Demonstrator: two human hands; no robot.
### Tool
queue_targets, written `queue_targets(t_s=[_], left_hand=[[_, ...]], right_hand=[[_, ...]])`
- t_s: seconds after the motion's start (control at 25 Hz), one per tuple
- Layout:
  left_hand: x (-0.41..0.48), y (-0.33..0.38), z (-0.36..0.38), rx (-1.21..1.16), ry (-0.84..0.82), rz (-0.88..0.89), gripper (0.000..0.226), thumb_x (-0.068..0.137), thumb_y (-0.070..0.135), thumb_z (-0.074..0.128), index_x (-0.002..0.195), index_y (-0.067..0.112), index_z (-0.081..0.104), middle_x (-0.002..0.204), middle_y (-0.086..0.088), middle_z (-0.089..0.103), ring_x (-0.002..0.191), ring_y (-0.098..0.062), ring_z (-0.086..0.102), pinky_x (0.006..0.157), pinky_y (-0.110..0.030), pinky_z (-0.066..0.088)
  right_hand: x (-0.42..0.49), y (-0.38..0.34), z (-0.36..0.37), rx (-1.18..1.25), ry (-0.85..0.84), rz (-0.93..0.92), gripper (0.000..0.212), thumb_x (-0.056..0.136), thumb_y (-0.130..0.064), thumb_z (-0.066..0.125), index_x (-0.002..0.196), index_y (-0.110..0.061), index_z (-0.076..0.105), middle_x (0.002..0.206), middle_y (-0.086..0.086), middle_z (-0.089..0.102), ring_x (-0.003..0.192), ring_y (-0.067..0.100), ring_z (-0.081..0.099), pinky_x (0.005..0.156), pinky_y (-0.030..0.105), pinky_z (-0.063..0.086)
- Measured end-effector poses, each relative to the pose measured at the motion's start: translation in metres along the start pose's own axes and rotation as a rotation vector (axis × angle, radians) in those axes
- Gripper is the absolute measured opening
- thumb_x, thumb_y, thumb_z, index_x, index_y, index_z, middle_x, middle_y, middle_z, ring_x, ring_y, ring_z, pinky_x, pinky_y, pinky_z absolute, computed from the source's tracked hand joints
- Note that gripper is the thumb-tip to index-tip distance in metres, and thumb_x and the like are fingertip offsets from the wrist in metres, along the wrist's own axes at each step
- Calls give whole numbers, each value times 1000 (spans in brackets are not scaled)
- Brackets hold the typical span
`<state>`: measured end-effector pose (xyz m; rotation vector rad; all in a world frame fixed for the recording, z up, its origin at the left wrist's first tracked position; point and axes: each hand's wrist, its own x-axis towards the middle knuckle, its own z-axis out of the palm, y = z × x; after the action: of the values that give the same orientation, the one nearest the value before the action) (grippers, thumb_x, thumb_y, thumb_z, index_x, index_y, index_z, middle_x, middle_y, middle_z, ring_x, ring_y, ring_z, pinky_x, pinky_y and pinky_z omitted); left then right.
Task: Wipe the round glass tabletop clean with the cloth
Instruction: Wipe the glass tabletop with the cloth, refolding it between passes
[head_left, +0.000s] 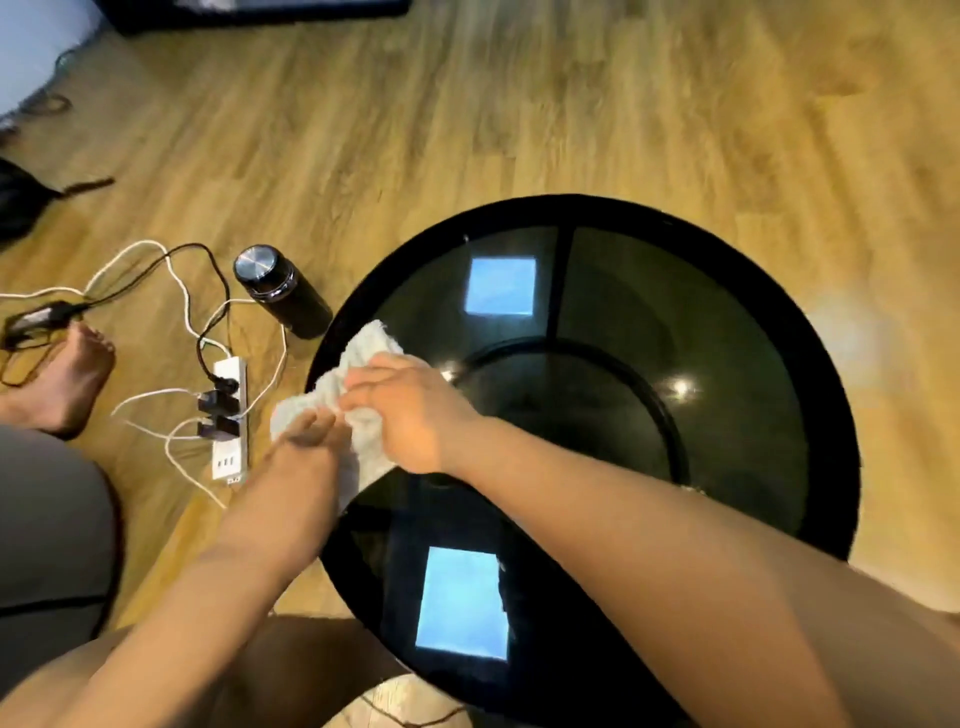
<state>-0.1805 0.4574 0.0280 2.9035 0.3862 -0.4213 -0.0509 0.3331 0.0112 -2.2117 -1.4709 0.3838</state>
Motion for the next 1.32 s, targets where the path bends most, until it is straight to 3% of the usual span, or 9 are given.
queue_targets(t_s=[0.12, 0.24, 0.36, 0.56, 0.68, 0.88, 1.0, 1.12, 1.32], left_hand=[[-76, 50, 21, 44, -95, 11, 53, 86, 14, 64, 136, 20, 47, 135, -9, 49, 132, -29, 48, 107, -39, 43], [-121, 132, 35, 228, -94, 191, 48, 71, 20, 80, 113, 4, 63, 109, -14, 66, 103, -27, 67, 90, -37, 46], [-162, 191, 31, 251, -66, 473, 29, 86, 13, 54, 115, 15, 59, 108, -7, 67, 96, -29, 64, 80, -39, 52], [-152, 180, -5, -563, -31, 170, 25, 86, 17, 50, 107, 29, 57, 103, 0, 69, 96, -26, 63, 82, -38, 51], [-152, 156, -34, -1047, -111, -49, 9, 90, 24, 61, 84, 19, 61, 81, -1, 64, 74, -19, 59, 69, -34, 45], [-179, 118, -49, -1260, -652, -121, 51, 71, 20, 84, 114, 15, 57, 104, -7, 71, 87, -22, 71, 69, -33, 59], [-190, 116, -36, -1220, -584, -128, 46, 79, -1, 74, 121, 10, 58, 114, -14, 71, 101, -27, 71, 86, -42, 59], [-191, 131, -19, -1626, -420, -286, 22, 94, 16, 58, 110, 5, 68, 101, -13, 76, 90, -23, 73, 79, -33, 59], [-181, 140, -12, -2278, -339, -304, 62, 93, 57, 46, 127, 8, 64, 127, -17, 65, 112, -30, 65, 102, -42, 47]], right_hand=[[-96, -31, 17, 36, 7, -118, 36, 71, -3, 65, 106, -10, 72, 113, 9, 68, 108, 31, 59, 99, 39, 44], [-211, -42, 16, 57, -46, -10, 45, 68, -16, 71, 113, -14, 70, 120, 2, 68, 116, 21, 60, 104, 39, 46], [-298, -48, -1, 87, -52, 123, 41, 73, -32, 55, 109, -20, 71, 112, -4, 71, 110, 13, 64, 99, 35, 50], [-316, -55, -53, 672, 242, 495, 37, 72, -33, 59, 109, -34, 66, 99, -1, 73, 89, 20, 68, 76, 27, 51], [-319, -67, -69, 1048, 238, 541, 79, 55, -59, 83, 124, -27, 62, 111, 4, 73, 98, 20, 70, 80, 35, 54], [-297, -98, -66, 856, 389, 632, 19, 86, -29, 71, 96, -13, 73, 90, 3, 76, 83, 11, 70, 65, 18, 54], [-280, -93, -69, 791, 411, 756, 29, 90, -38, 66, 82, -11, 74, 80, 7, 76, 82, 25, 73, 72, 36, 59], [-258, -98, -77, 235, 517, 781, 42, 86, -56, 58, 77, -16, 66, 77, 4, 70, 79, 27, 66, 74, 45, 54], [-237, -164, -20, -76, 188, 350, 67, 82, -68, 40, 134, -28, 50, 128, -2, 48, 118, 21, 44, 97, 40, 44]])
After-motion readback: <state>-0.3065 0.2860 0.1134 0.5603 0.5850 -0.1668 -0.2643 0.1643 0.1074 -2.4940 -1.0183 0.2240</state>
